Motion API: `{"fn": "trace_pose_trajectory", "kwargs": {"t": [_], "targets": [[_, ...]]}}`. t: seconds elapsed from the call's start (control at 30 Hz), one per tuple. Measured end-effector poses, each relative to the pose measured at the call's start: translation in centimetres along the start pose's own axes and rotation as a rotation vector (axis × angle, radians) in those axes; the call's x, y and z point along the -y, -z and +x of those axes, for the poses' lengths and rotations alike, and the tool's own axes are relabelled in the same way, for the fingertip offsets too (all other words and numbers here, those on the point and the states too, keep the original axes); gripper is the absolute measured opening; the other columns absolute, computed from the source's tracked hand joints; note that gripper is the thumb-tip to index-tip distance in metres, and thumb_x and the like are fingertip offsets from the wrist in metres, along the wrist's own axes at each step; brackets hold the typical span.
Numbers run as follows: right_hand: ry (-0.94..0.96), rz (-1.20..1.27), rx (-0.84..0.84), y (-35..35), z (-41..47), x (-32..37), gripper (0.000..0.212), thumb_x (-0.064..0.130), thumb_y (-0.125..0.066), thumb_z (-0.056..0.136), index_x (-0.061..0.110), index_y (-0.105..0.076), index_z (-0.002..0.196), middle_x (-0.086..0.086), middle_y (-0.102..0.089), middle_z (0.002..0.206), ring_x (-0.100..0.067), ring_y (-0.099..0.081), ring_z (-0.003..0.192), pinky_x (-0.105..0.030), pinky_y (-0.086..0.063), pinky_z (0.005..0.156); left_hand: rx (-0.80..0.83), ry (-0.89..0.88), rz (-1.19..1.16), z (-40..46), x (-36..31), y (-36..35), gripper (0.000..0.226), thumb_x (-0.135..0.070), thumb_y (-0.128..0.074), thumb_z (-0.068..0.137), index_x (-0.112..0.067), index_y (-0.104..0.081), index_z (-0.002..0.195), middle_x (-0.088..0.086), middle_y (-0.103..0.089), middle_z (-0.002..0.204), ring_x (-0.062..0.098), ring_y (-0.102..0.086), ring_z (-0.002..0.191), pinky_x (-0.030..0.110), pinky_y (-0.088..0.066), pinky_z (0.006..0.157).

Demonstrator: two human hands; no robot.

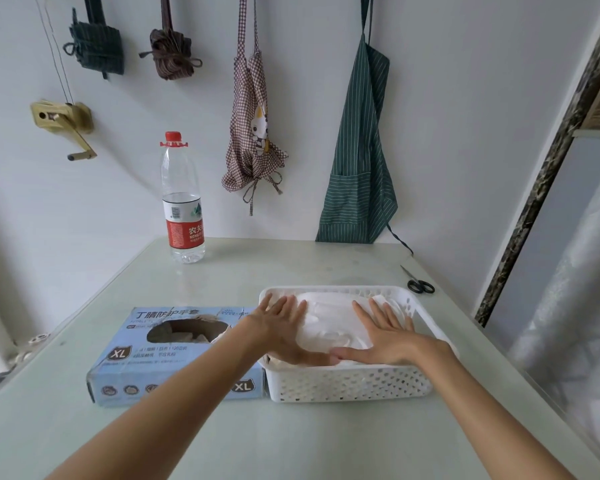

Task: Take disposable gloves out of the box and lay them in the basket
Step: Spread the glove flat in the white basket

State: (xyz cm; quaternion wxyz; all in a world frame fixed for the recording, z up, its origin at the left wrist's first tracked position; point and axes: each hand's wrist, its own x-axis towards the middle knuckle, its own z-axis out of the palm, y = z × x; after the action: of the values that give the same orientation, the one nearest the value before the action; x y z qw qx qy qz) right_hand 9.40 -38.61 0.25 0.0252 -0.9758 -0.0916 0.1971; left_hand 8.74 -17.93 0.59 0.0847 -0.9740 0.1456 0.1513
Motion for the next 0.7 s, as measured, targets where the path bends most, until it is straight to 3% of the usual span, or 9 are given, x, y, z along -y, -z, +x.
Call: {"fn": "trace_pose_trajectory", "kwargs": {"t": [0.2, 0.4, 0.57, 0.7], "targets": [[0.027, 0.015, 0.04, 0.1, 0.1, -0.1, 0.117, 0.093, -0.033, 0.061, 0.035, 0.023, 0.147, 0.007, 0.035, 0.152, -0.017, 0.031, 0.141, -0.049, 0.016, 0.115, 0.012, 0.045, 0.107, 0.3, -0.7, -0.1, 0.114, -0.087, -0.025, 0.074, -0.012, 0.015, 0.149, 0.011, 0.014, 0.159, 0.022, 0.015, 0.146, 0.044, 0.016, 0.116], [0.009, 0.061, -0.119, 1.6, -0.2, -2.4, 0.071, 0.067, -0.012, 0.092, 0.035, 0.015, 0.149, 0.009, 0.025, 0.156, -0.011, 0.027, 0.142, -0.044, 0.013, 0.115, -0.066, 0.026, 0.015, -1.1, 0.4, 1.2, 0.125, -0.092, -0.03, 0.065, -0.013, 0.015, 0.15, 0.004, 0.015, 0.159, 0.017, 0.017, 0.146, 0.045, 0.014, 0.117], [-0.042, -0.075, -0.067, 0.6, -0.3, -3.4, 0.071, 0.065, -0.011, 0.094, 0.03, 0.017, 0.149, 0.005, 0.026, 0.157, -0.014, 0.025, 0.143, -0.045, 0.014, 0.116, -0.006, 0.086, 0.087, -2.3, 1.5, 0.7, 0.123, -0.091, -0.028, 0.068, -0.01, 0.012, 0.15, 0.005, 0.012, 0.159, 0.017, 0.017, 0.145, 0.044, 0.016, 0.116], [-0.064, -0.023, -0.181, 1.6, -1.0, -2.2, 0.072, 0.065, -0.01, 0.093, 0.029, 0.012, 0.151, 0.002, 0.021, 0.158, -0.017, 0.022, 0.145, -0.046, 0.012, 0.116, -0.125, 0.058, -0.076, -3.5, 2.3, 0.5, 0.112, -0.088, -0.021, 0.073, -0.013, 0.007, 0.151, -0.001, 0.01, 0.16, 0.012, 0.015, 0.145, 0.042, 0.013, 0.118]]}}
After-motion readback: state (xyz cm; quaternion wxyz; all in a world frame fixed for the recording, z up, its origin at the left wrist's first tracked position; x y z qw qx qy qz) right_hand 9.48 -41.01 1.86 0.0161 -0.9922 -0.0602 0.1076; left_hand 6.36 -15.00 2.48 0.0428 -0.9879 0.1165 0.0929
